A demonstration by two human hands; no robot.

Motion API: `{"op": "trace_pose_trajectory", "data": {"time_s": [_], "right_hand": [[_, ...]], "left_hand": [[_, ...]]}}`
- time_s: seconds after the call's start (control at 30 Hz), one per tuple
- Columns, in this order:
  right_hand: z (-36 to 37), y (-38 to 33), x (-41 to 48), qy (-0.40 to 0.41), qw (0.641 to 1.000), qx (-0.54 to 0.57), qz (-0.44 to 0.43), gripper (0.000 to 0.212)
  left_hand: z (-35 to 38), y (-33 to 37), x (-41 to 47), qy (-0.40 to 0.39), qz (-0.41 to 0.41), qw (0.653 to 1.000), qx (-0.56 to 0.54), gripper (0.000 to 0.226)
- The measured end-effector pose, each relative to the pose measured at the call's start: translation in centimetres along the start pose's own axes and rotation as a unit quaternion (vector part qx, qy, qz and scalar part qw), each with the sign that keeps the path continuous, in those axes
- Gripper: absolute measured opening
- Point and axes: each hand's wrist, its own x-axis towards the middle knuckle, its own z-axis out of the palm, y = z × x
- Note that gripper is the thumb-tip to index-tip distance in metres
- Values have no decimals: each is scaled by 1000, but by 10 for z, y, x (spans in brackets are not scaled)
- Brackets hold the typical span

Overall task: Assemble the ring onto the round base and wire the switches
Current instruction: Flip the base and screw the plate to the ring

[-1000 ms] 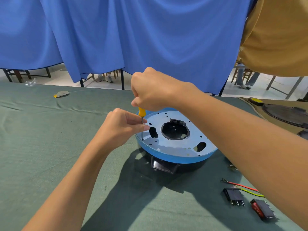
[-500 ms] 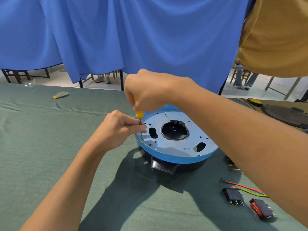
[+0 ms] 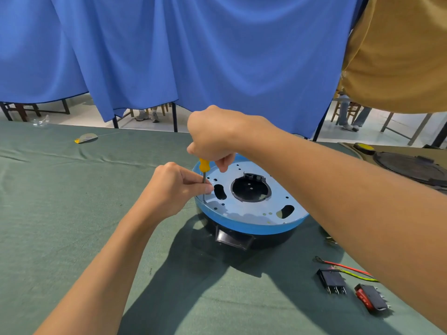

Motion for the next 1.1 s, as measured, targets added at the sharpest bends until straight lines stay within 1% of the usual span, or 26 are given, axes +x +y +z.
{"op": "trace_pose_trajectory", "data": {"time_s": [0.07, 0.17, 0.2, 0.23, 0.27, 0.33, 0.43, 0.53, 0.6, 0.63, 0.73, 0.77, 0.83, 0.87, 0.93, 1.0, 1.1], "right_hand": [[-5, 1, -3, -12, 1000, -4, -27, 28], [-9, 2, -6, -38, 994, -51, -86, 18], [-8, 1, -6, -34, 993, -60, -93, 19], [-7, 1, -5, -29, 993, -61, -92, 25], [-6, 1, -4, -26, 994, -56, -88, 31], [-3, 1, -1, -35, 997, -32, -57, 35], [1, 4, 2, -44, 999, 5, 11, 33], [-2, 3, 0, -65, 998, 5, 25, 33], [-6, 1, -3, -65, 998, -11, 1, 34], [-8, 1, -4, -57, 998, -26, -21, 31], [-13, -2, -6, -45, 992, -76, -90, 7], [-13, -3, -5, -38, 989, -96, -102, 9], [-12, -6, -2, -33, 988, -104, -108, 26], [-11, -8, 0, -35, 989, -102, -105, 29], [-9, -13, 3, -36, 989, -116, -84, 23], [-9, -17, 7, -42, 989, -132, -60, 17], [-11, -21, 9, -77, 987, -139, -37, 27]], "left_hand": [[-1, 0, 0, -4, -7, 1000, -3, 10], [-4, 0, 1, -20, -19, 1000, 0, 8], [-5, 0, 1, -32, -17, 999, 5, 7], [-6, -1, 2, -44, -16, 999, 9, 7], [-6, -1, 2, -53, -15, 998, 12, 7], [-7, -1, 2, -66, -16, 998, 17, 10], [-6, 2, 1, -85, -14, 996, 24, 16], [-7, 3, 1, -98, -5, 995, 24, 22], [-7, 2, 1, -99, 1, 995, 22, 21], [-8, 2, 1, -99, 1, 995, 18, 19], [-8, 2, 0, -107, -11, 994, -12, 21], [-8, 2, 0, -110, -14, 994, -23, 23], [-7, 2, -1, -102, -17, 994, -47, 26], [-6, 2, -1, -85, -18, 994, -59, 26], [-4, 2, -1, -40, -16, 997, -60, 21], [-2, 2, -1, -9, -3, 1000, -28, 16], [-4, 4, -1, 5, 3, 1000, -9, 21]]}}
